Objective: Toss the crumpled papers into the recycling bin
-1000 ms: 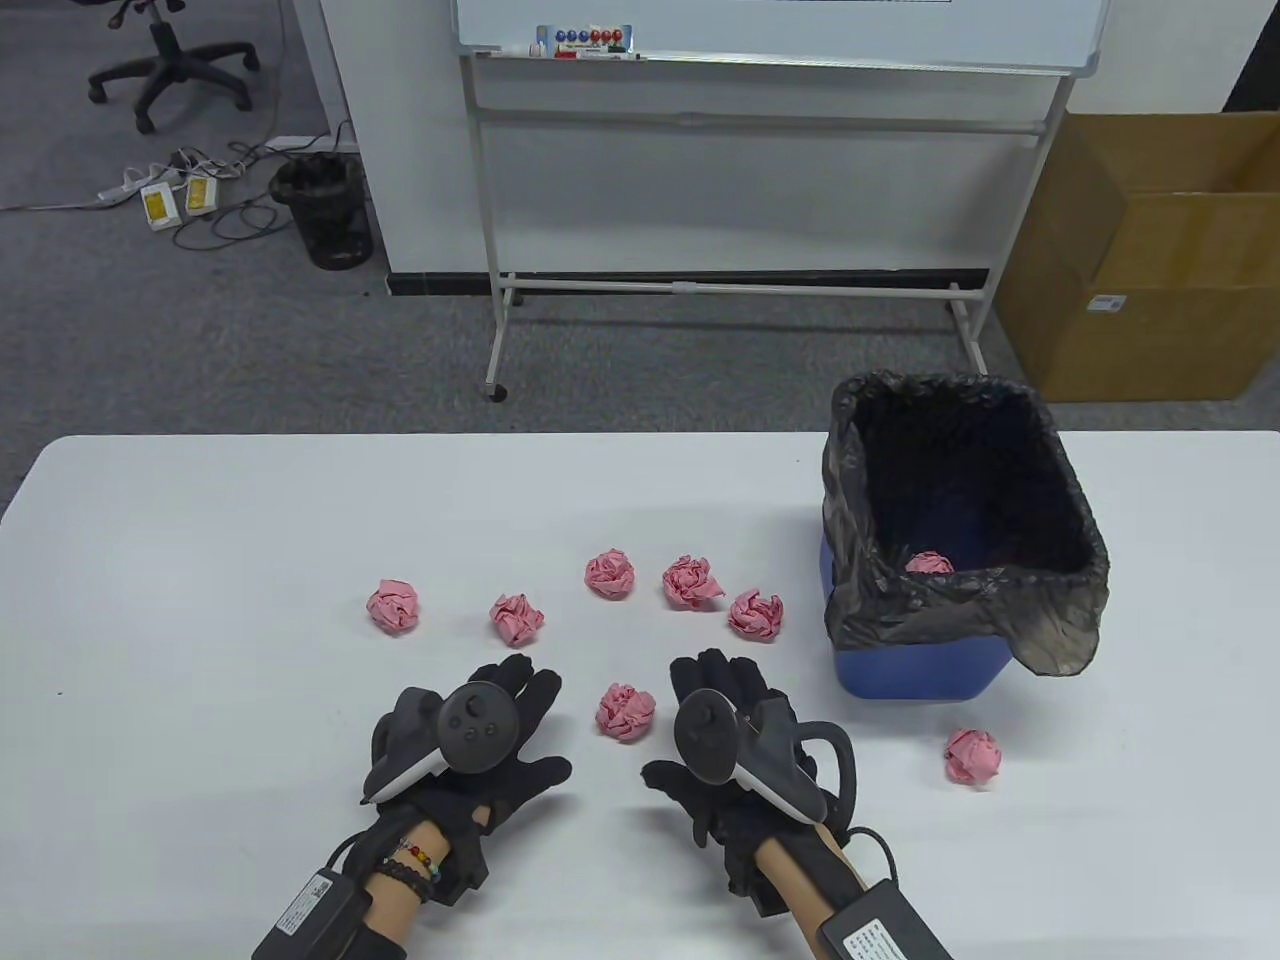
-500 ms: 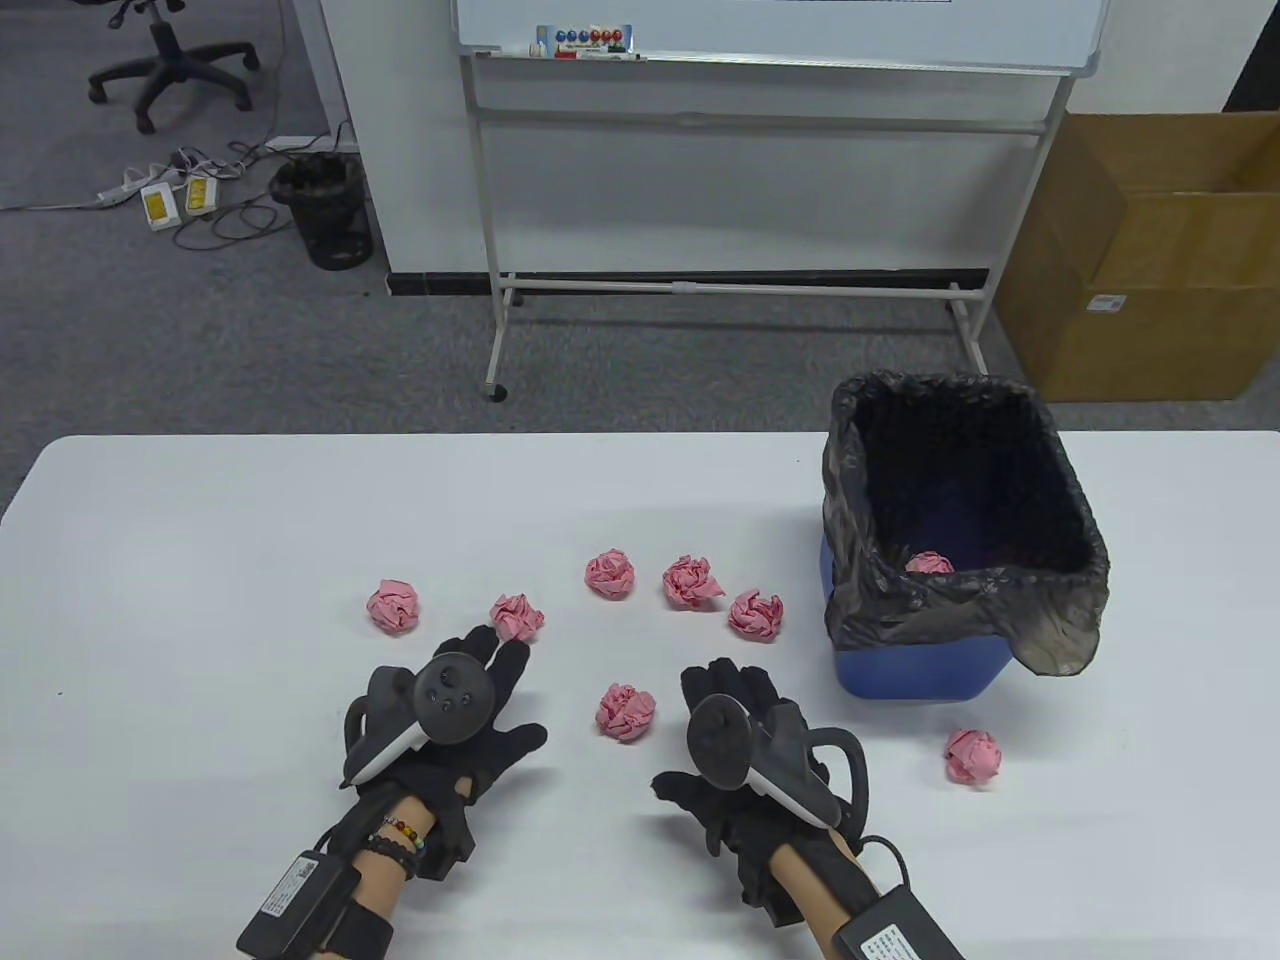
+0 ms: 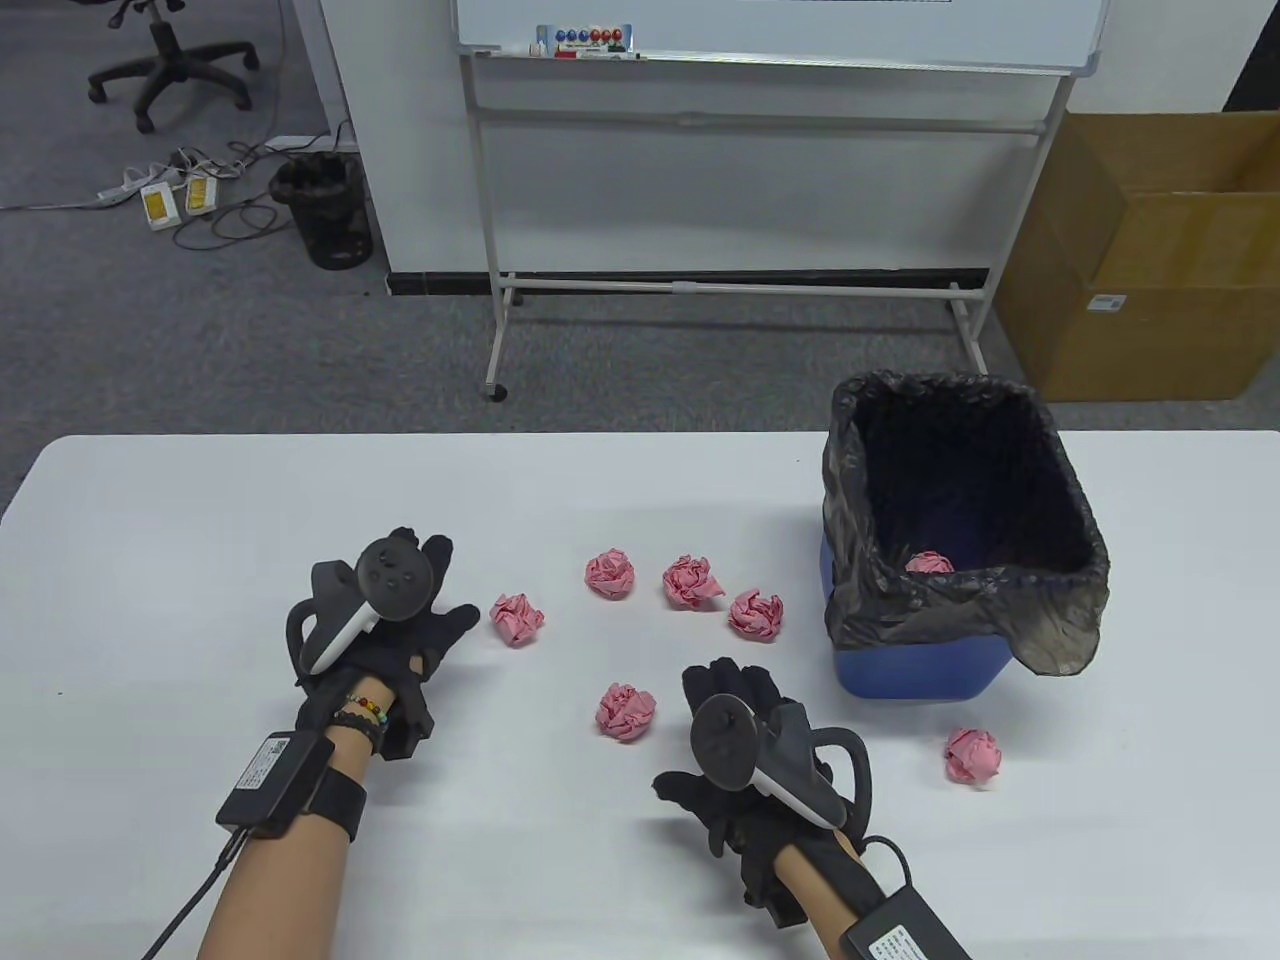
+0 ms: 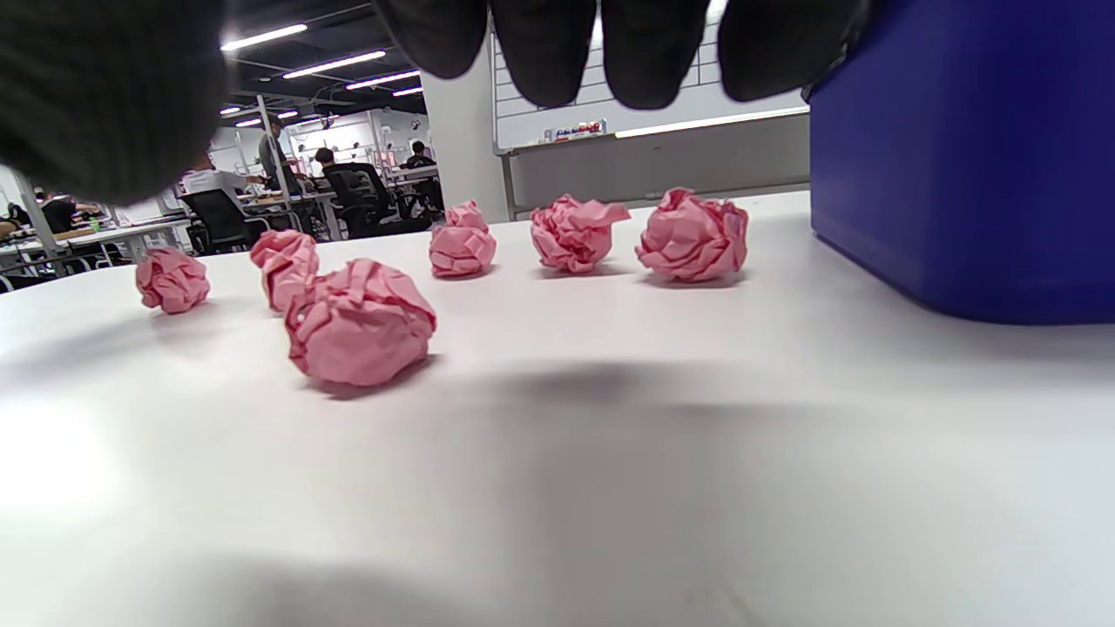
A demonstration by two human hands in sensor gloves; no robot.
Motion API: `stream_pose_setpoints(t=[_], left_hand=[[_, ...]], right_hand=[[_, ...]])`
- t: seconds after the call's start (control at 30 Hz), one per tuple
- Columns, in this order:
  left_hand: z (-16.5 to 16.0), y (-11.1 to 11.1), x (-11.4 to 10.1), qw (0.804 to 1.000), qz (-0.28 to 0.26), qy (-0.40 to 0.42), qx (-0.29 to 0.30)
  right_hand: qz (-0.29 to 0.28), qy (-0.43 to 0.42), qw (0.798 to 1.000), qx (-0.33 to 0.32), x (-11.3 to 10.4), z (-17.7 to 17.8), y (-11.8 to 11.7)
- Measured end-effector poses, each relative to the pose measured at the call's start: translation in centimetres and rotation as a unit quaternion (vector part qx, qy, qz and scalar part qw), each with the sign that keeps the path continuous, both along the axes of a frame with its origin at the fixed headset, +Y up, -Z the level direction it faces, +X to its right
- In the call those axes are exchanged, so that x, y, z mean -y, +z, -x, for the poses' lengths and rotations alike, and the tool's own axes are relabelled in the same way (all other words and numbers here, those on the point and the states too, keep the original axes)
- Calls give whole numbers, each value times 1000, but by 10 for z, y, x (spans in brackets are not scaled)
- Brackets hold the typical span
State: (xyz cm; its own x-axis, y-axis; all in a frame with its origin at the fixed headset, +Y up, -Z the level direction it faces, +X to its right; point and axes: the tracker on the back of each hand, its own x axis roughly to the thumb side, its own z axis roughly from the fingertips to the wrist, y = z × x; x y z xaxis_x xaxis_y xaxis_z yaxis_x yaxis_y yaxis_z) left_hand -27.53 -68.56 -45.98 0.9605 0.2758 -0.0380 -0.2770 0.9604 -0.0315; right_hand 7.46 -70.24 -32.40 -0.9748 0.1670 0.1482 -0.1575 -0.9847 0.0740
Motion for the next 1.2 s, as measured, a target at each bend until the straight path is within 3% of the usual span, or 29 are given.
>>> stream_pose_setpoints(t=[0.23, 0.57, 0.63, 0.9, 1.2], left_hand=[[22, -27, 16, 998, 25, -3, -52], [28, -39, 57, 993, 87, -39, -74], [28, -39, 60, 993, 76, -51, -78], [22, -36, 59, 991, 42, -87, -92], [23, -7, 33, 993, 10, -69, -90]], right_hand=[[-1, 2, 1000, -3, -2, 2, 2], [5, 11, 1000, -7, -1, 5, 4], [3, 9, 1000, -5, -2, 4, 4], [5, 8, 1000, 0, -2, 3, 3], [-6, 3, 1000, 0, -4, 4, 3]])
